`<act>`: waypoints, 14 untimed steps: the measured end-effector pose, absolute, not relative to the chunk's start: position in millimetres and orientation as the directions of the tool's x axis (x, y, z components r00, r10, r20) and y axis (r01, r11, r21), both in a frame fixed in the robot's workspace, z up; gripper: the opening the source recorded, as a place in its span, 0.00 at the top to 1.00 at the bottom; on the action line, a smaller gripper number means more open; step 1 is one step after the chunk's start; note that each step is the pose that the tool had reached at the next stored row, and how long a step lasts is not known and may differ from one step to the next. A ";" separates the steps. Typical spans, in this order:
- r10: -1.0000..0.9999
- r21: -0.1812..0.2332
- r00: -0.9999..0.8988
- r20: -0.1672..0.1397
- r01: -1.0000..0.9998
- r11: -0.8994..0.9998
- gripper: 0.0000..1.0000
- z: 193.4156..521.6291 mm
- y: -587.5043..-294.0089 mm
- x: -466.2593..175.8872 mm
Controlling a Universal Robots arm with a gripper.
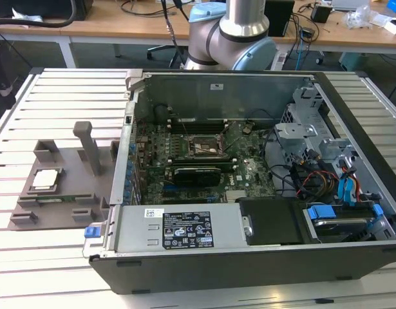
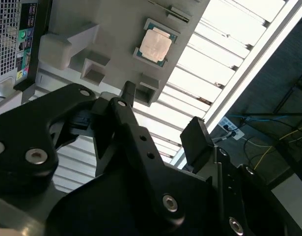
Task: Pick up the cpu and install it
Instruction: 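Pick up the cpu and move it towards the insertion slot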
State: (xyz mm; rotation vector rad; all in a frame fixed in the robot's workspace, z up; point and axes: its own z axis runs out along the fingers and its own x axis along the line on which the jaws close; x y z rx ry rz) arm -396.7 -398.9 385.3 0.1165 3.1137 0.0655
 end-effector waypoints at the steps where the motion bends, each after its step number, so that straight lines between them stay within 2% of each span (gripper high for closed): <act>1: 0.075 0.043 -0.997 -0.023 0.074 0.996 0.34 385.3 -398.9 -396.7; 14: 0.075 0.043 -0.997 -0.023 0.074 0.996 0.34 360.9 -398.8 -396.6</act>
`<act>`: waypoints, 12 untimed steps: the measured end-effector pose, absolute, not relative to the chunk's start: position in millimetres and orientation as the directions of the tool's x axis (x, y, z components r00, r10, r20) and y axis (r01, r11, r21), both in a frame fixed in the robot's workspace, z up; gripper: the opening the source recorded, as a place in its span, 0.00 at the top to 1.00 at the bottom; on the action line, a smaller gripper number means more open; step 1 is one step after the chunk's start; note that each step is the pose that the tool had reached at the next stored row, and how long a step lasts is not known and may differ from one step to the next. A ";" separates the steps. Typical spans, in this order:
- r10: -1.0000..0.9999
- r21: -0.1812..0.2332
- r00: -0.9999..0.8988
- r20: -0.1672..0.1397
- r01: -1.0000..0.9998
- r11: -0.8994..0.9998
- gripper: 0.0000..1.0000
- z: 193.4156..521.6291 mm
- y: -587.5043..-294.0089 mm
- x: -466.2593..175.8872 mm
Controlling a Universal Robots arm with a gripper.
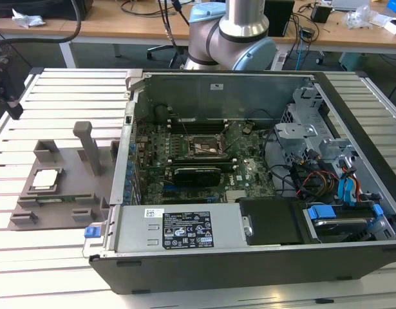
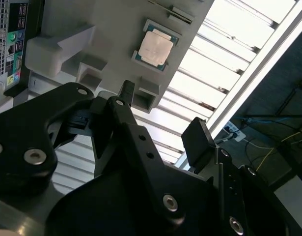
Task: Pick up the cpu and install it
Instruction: 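Pick up the cpu and move it towards the insertion slot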
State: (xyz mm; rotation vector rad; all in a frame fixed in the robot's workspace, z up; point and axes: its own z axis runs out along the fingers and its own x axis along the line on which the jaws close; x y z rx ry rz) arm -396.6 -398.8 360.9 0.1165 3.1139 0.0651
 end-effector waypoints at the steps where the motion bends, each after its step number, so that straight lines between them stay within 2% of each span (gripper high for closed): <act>1: 0.075 0.043 -0.997 -0.023 0.074 0.996 0.34 358.8 -398.8 -396.6; 12: 0.075 0.043 -0.997 -0.023 0.074 0.996 0.34 344.3 -398.9 -396.6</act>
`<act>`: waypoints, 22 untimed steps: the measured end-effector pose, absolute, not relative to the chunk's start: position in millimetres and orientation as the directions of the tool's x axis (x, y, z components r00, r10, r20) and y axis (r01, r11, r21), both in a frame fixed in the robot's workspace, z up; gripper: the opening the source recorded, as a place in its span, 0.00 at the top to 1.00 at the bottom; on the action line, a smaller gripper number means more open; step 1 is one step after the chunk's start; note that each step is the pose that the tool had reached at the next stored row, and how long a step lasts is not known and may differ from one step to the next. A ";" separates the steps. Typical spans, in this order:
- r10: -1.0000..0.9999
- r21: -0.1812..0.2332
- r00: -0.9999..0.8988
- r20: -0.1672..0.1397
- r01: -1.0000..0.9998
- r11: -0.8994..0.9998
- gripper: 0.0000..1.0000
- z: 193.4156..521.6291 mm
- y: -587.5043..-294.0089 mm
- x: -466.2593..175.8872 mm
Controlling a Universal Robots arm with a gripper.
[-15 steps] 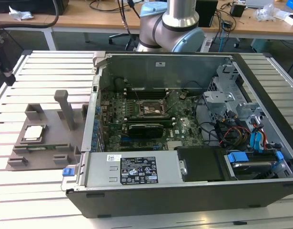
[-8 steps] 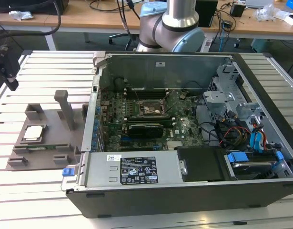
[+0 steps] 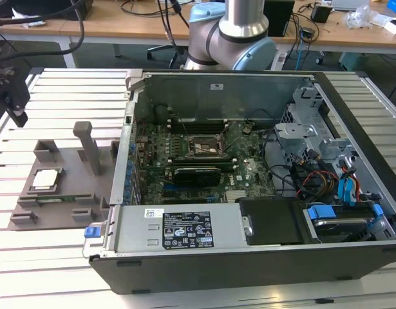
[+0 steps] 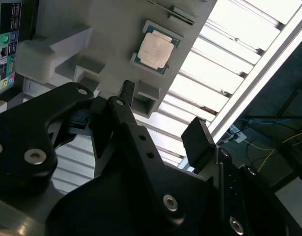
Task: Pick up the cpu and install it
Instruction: 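Pick up the cpu and move it towards the insertion slot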
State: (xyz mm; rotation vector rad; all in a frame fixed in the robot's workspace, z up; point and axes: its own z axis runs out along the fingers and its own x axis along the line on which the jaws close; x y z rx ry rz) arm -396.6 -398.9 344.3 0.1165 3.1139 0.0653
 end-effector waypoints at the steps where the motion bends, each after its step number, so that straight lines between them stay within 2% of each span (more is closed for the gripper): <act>1: 0.075 0.043 -0.997 -0.023 0.074 0.996 0.34 343.0 -398.8 -396.6; 9: 0.075 0.042 -0.997 -0.023 0.074 0.996 0.34 330.2 -398.9 -396.5; 13: 0.054 0.014 -0.998 -0.025 0.054 0.998 0.34 327.8 -398.8 -396.3; 22: 0.006 0.010 -1.000 -0.025 0.006 1.000 0.34 316.3 -398.5 -395.0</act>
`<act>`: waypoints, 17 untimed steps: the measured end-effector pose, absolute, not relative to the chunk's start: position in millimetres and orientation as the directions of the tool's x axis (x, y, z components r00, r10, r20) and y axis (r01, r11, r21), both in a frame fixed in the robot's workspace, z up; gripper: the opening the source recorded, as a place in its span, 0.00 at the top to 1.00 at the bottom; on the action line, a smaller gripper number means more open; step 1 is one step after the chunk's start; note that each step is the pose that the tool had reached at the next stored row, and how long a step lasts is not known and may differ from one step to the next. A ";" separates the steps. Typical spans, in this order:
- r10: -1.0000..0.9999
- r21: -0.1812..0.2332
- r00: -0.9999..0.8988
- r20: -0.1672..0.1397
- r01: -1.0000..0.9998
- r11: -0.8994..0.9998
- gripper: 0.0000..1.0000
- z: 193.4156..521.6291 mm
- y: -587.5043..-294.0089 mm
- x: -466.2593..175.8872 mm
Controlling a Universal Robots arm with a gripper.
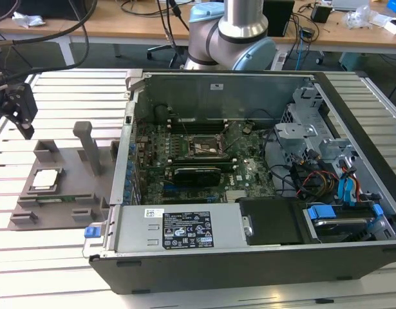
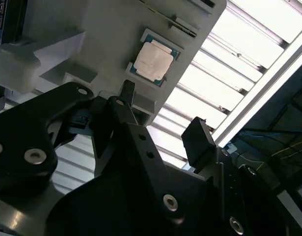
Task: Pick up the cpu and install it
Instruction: 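Pick up the cpu and move it towards the insertion slot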
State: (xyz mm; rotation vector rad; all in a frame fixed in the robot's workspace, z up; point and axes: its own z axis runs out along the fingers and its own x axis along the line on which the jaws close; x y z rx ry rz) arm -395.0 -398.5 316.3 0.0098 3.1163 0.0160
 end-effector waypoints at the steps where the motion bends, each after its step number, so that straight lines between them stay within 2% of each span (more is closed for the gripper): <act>1: 0.003 0.010 -1.000 -0.025 0.003 1.000 0.34 315.0 -398.5 -394.6; 17: 0.001 0.010 -1.000 -0.025 0.001 1.000 0.34 300.4 -398.5 -388.7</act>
